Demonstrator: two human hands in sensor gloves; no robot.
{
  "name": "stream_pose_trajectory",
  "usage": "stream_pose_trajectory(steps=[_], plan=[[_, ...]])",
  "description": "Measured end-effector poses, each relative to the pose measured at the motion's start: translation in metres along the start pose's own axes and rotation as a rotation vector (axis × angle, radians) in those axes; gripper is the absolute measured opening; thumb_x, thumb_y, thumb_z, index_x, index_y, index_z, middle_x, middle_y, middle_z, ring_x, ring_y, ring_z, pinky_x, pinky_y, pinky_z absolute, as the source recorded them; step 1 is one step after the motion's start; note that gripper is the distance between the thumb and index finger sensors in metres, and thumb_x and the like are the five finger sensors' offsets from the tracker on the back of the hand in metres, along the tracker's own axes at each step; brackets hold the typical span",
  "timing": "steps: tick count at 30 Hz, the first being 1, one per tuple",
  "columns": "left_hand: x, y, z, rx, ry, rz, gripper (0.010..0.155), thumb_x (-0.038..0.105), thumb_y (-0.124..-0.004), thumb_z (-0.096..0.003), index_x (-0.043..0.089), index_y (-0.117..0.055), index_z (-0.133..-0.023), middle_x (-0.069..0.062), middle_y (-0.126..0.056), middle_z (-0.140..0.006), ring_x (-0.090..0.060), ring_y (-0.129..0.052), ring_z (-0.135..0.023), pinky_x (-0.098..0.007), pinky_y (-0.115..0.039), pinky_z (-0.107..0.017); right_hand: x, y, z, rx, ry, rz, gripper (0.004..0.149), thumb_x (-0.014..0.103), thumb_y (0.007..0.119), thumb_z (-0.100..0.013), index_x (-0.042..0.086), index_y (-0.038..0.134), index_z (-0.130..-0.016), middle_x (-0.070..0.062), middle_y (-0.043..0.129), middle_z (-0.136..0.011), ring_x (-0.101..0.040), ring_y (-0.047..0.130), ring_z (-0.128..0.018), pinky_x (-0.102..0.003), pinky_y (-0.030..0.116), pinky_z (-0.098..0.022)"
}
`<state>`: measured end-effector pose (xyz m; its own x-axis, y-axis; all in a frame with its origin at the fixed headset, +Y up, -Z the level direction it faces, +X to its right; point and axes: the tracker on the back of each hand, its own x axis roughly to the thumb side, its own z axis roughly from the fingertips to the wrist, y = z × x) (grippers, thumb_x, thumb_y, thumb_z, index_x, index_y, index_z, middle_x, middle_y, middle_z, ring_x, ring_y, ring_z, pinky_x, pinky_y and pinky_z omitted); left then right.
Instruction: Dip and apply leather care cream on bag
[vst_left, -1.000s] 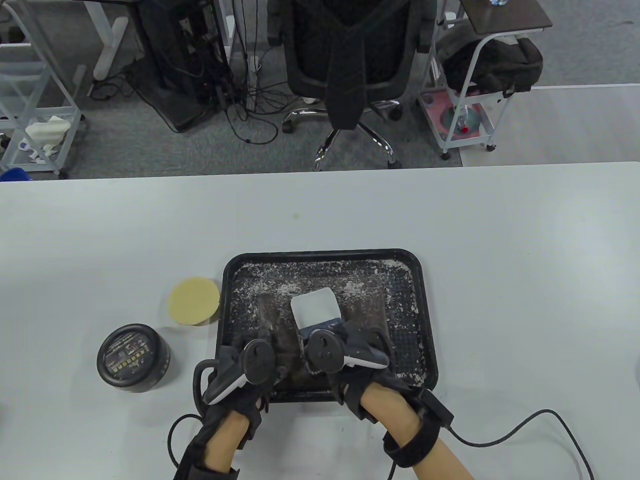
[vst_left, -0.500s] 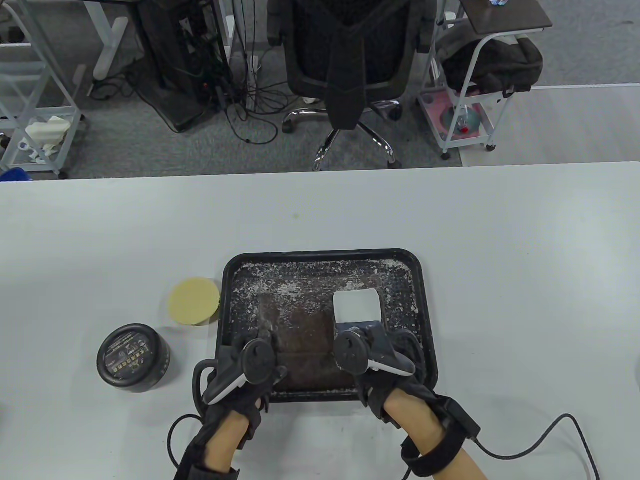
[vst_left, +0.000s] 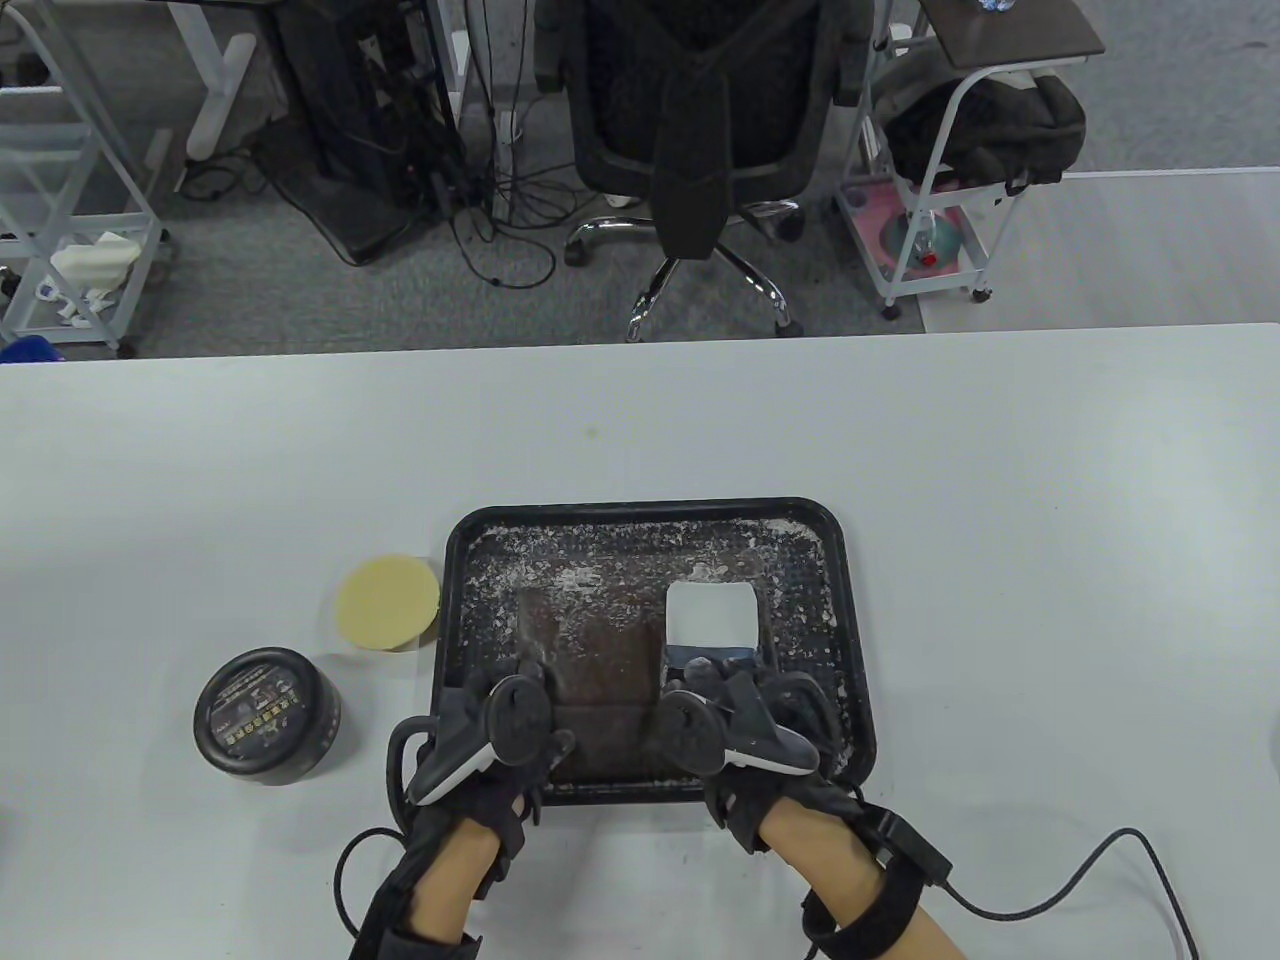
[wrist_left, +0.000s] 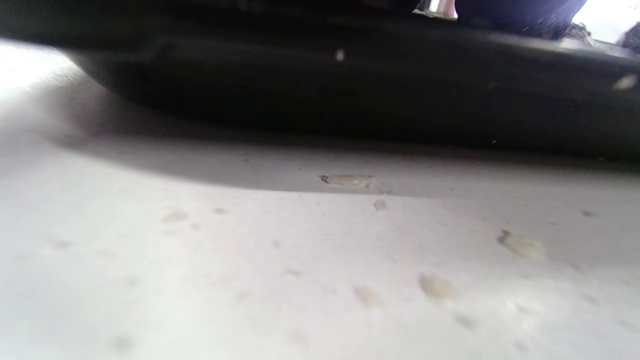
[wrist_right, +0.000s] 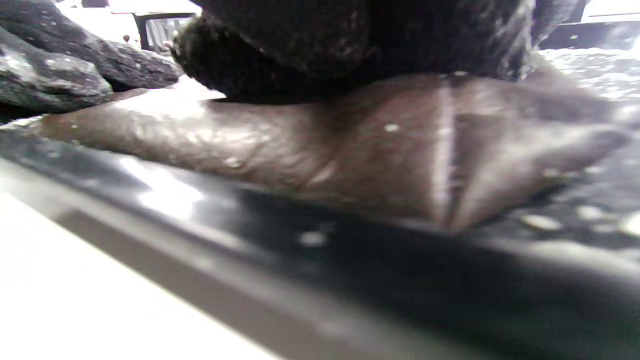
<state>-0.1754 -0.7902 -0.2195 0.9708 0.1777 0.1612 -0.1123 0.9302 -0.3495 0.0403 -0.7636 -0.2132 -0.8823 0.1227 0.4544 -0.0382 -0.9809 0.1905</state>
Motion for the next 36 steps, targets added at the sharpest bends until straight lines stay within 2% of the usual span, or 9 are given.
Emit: stream_pose_trajectory(steps=[9,20,27,36], plan=[[0.002,-0.001,0.000,0.025,0.003,0.004,0.067,0.052,-0.053,-0.0499,0.017,-0.053,-0.108,-0.019,-0.049,-0.108,-0.043,-0.056,-0.099,-0.047,-0.066,-0.064,0.044,0.008,-0.013,-0.031,-0.123,-0.015,0.051,0.004,0.079,-0.047,0.012,0.071,-0.097,-0.029,0.068,-0.099,-0.063,0.069,-0.087,-0.069,0.061,-0.060],[-0.008,0.001,0.001,0.083,0.001,0.154,0.080,0.057,-0.031,-0.0457,0.015,-0.063,-0.105,-0.018,-0.056,-0.107,-0.043,-0.060,-0.098,-0.048,-0.066,-0.062,0.080,0.012,-0.021,-0.041,-0.246,-0.023,0.051,0.007,0.078,-0.048,0.013,0.069,-0.098,-0.026,0.065,-0.102,-0.060,0.066,-0.090,-0.067,0.060,-0.063],[-0.013,0.002,0.002,0.086,0.002,0.212,0.082,0.061,-0.030,-0.0451,0.017,-0.065,-0.105,-0.016,-0.057,-0.108,-0.041,-0.058,-0.099,-0.048,-0.064,-0.062,0.089,0.014,-0.018,-0.051,-0.305,0.003,0.051,0.008,0.079,-0.048,0.015,0.070,-0.097,-0.022,0.067,-0.102,-0.058,0.065,-0.091,-0.065,0.060,-0.064],[-0.013,0.001,0.002,0.084,0.004,0.184,0.079,0.062,-0.034,-0.0461,0.018,-0.064,-0.105,-0.015,-0.056,-0.108,-0.040,-0.058,-0.099,-0.046,-0.064,-0.063,0.078,0.012,-0.010,0.025,-0.406,-0.123,0.050,0.006,0.080,-0.046,0.018,0.076,-0.094,-0.019,0.067,-0.102,-0.053,0.060,-0.095,-0.064,0.054,-0.067]])
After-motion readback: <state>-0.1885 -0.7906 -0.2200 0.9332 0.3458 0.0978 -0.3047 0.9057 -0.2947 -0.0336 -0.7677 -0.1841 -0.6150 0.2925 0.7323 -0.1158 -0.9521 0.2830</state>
